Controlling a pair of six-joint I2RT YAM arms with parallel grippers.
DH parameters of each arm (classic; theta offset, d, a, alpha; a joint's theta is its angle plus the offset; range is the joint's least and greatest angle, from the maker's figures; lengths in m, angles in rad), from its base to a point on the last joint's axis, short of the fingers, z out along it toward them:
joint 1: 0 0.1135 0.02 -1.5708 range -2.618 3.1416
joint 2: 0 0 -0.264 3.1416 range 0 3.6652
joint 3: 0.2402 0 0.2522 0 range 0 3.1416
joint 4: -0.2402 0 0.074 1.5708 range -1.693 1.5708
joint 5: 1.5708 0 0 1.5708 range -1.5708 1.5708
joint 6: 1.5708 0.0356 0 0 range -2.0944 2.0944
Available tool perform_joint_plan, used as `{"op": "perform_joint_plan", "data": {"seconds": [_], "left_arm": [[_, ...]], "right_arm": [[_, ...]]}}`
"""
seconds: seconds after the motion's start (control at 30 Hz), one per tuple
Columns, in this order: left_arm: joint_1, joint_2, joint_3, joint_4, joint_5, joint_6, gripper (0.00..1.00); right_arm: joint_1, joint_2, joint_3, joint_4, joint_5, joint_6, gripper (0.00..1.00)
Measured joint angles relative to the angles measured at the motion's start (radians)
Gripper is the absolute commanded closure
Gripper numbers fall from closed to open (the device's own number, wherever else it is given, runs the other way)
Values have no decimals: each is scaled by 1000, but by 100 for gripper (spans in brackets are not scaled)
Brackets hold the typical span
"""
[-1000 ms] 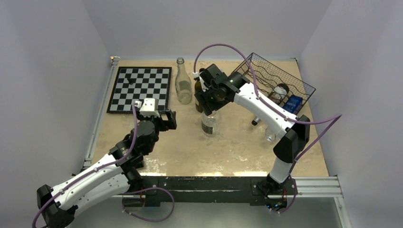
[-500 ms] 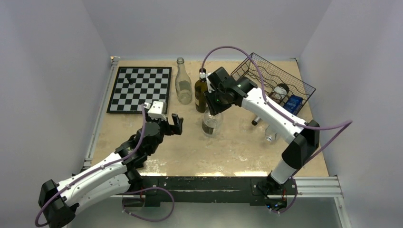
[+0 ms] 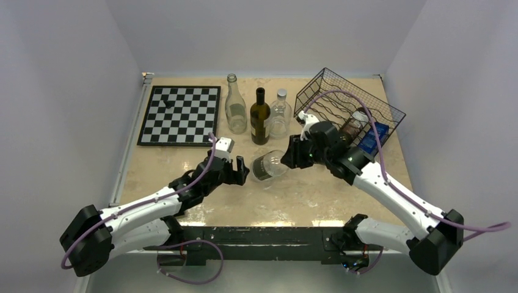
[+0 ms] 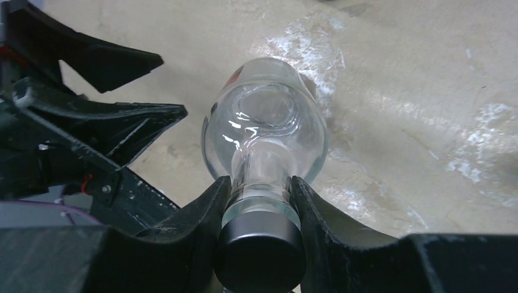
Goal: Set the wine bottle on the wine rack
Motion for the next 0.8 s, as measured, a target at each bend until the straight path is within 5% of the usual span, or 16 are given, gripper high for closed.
{"op": "perform_joint_plan", "data": {"seconds": [0.33, 0.63, 0.8], "left_arm": [[-37, 159, 4, 17, 45, -36, 24], [-40, 174, 15, 5, -4, -24, 21], [-40, 142, 15, -36, -42, -19, 13]], "right_arm": [[18, -101, -356, 244, -182, 145, 100], [46, -87, -429, 284, -225, 136, 100], [169, -16, -449, 339, -130, 115, 100]]}}
